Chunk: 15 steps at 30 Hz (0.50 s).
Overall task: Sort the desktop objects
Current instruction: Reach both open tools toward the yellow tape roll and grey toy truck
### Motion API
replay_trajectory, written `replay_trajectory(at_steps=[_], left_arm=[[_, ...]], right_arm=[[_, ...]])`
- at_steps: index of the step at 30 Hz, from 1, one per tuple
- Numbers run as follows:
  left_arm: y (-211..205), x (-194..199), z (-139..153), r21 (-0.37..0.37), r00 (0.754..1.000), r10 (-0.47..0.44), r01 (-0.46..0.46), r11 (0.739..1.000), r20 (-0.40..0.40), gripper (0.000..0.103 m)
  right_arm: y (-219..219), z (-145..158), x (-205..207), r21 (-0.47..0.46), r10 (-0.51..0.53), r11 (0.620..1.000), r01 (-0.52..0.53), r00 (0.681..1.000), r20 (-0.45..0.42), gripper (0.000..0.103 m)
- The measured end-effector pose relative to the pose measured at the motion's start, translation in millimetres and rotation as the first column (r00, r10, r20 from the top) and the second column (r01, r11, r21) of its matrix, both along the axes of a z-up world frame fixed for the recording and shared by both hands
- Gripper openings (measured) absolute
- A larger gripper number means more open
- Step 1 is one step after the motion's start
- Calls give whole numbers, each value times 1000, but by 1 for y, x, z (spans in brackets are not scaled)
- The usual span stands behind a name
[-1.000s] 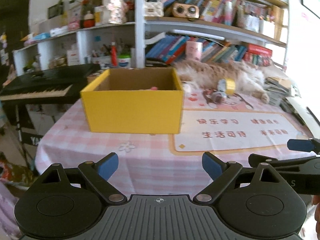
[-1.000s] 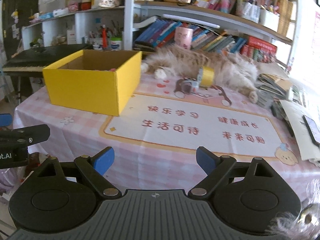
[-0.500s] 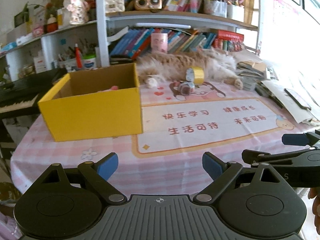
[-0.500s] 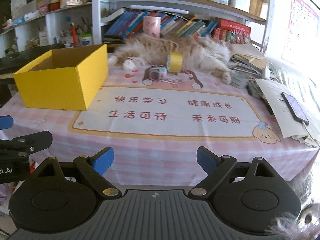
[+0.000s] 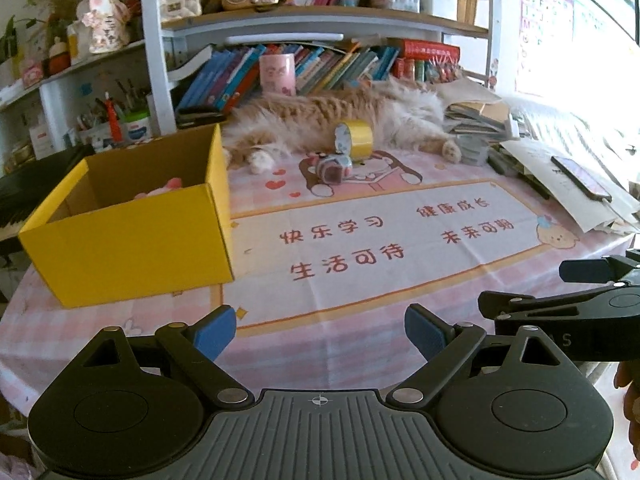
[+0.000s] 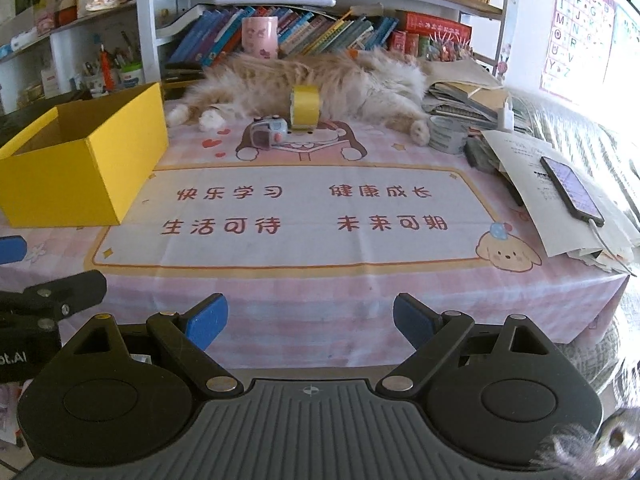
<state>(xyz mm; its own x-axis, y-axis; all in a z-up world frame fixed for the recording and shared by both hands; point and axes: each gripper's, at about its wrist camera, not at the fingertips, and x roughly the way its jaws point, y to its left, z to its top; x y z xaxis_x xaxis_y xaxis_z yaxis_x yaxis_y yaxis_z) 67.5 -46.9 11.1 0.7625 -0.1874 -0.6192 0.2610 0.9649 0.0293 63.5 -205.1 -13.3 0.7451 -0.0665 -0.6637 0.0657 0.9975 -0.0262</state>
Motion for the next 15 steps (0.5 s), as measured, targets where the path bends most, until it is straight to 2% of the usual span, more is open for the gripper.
replay_trajectory(at_steps=[15], left_arm=[[-54,60,-6,1,999,-17,17,1000,-34,94]], right_arm=[[-44,-4,57,-7,22,1000,-23,999,-49,89]])
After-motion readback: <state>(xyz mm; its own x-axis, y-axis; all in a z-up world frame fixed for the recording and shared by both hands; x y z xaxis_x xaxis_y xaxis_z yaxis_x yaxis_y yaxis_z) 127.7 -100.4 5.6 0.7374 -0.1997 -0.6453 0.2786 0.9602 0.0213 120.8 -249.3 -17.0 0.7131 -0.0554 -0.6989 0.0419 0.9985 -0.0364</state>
